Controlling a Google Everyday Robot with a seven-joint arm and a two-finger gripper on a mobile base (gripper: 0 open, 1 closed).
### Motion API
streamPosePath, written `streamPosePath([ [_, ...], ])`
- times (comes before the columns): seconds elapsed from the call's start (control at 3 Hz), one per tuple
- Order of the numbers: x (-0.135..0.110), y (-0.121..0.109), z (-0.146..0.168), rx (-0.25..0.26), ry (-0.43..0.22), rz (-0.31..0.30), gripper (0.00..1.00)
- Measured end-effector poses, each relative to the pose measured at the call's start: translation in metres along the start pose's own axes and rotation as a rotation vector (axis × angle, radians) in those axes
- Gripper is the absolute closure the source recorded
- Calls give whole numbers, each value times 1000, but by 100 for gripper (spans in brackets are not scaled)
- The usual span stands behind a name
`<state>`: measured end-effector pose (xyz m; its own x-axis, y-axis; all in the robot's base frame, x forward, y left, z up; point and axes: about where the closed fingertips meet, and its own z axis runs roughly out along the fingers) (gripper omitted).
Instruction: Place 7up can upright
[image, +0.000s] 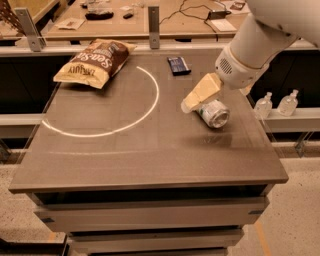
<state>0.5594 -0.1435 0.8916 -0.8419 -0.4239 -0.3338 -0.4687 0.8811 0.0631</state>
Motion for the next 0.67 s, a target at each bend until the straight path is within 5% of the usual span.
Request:
streamPosePath([
  [0.67,-19,-10,37,31,59,-35,0],
])
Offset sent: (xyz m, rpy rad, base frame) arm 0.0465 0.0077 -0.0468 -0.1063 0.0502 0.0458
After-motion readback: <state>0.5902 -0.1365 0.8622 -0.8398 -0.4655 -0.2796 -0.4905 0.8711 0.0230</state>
